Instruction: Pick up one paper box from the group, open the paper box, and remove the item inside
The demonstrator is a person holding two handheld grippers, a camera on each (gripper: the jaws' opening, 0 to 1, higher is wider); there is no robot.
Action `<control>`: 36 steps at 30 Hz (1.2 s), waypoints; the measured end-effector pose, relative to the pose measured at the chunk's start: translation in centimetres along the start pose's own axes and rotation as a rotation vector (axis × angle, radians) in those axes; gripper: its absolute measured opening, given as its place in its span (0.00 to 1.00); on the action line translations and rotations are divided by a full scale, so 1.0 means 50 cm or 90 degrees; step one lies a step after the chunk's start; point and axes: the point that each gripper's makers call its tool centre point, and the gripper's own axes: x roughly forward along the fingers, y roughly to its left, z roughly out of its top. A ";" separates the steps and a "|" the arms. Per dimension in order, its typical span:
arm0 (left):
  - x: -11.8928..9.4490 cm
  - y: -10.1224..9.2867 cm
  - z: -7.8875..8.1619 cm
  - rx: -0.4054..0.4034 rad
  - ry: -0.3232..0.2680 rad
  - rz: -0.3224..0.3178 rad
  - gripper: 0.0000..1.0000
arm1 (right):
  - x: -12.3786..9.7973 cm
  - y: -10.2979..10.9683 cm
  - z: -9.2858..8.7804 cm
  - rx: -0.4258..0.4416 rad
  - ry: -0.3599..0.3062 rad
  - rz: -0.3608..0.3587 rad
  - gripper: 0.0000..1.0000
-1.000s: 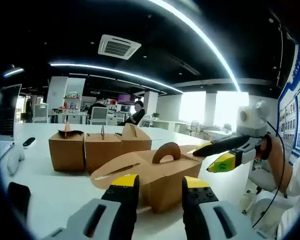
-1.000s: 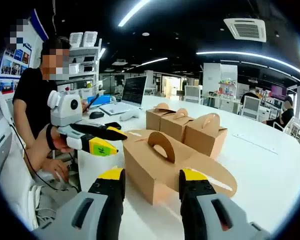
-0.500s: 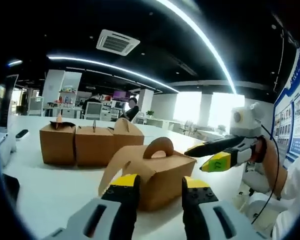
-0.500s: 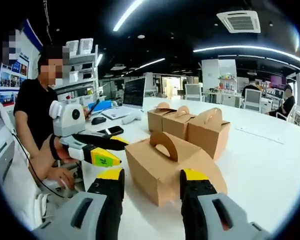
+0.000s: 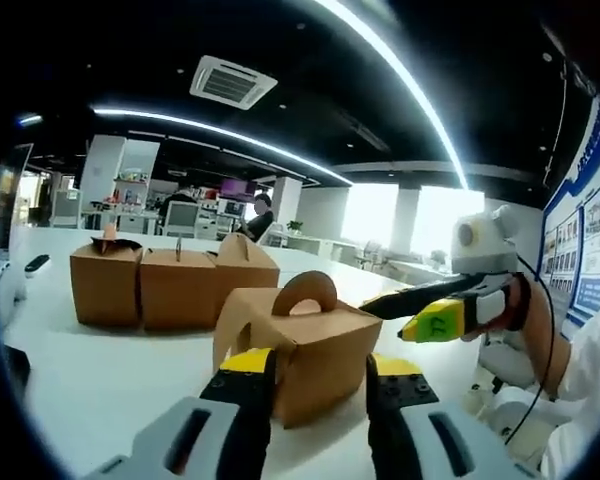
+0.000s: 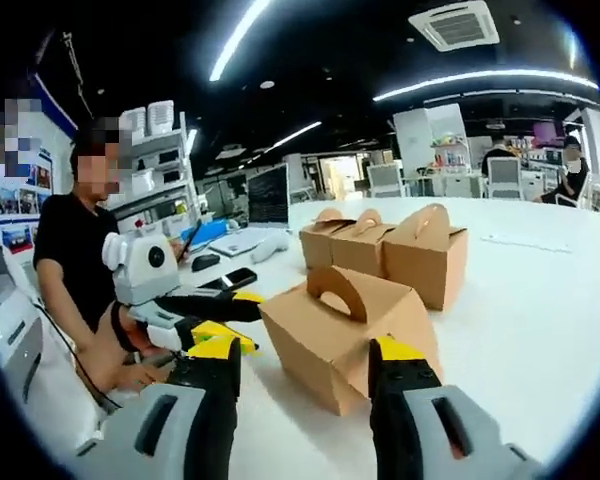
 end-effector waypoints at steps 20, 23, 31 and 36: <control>-0.014 0.010 0.000 -0.016 0.007 0.011 0.31 | -0.004 -0.018 -0.007 -0.094 0.022 -0.049 0.40; -0.015 0.016 0.001 -0.004 0.004 0.024 0.32 | -0.004 -0.012 0.001 -0.119 0.025 -0.051 0.37; -0.024 0.017 0.020 -0.003 -0.016 0.023 0.33 | -0.002 0.003 0.032 -0.176 0.029 -0.051 0.35; -0.029 0.014 0.032 0.005 -0.023 0.019 0.33 | -0.002 0.002 0.054 -0.224 0.030 -0.063 0.32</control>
